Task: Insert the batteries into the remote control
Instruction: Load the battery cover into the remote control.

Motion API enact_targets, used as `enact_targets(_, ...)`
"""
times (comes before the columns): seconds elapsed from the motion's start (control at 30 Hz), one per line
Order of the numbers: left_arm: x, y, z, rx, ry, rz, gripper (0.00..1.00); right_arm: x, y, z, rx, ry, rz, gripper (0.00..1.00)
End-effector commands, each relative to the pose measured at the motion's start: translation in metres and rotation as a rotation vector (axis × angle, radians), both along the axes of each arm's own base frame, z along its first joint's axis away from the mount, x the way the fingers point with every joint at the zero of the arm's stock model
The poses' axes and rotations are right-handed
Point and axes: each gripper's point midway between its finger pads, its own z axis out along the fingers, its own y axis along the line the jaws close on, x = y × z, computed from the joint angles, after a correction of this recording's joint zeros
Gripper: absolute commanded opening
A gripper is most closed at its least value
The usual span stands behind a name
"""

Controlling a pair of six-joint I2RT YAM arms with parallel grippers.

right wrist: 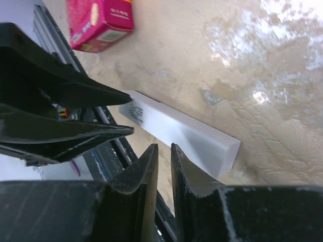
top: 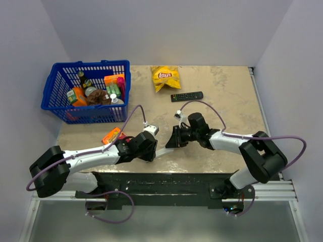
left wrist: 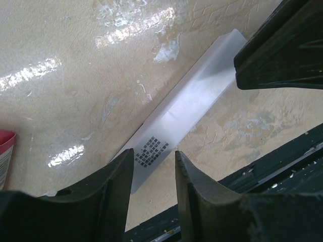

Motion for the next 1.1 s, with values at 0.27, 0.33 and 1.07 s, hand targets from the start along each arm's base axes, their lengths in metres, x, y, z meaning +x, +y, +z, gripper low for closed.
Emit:
enact_targets(0.27,0.005,-0.001,0.004,-0.012,-0.017,0.029,0.43,-0.01,-0.011,-0.047,-0.063,0.051,-0.023,0.21)
enact_targets(0.33,0.005,0.0,0.003,-0.011,-0.017,0.029,0.43,-0.009,-0.013,-0.05,-0.076,0.055,-0.034,0.21)
enact_targets(1.07,0.022,0.004,0.053,0.002,-0.098,0.121,0.59,0.027,-0.052,0.028,-0.367,-0.146,-0.155,0.29)
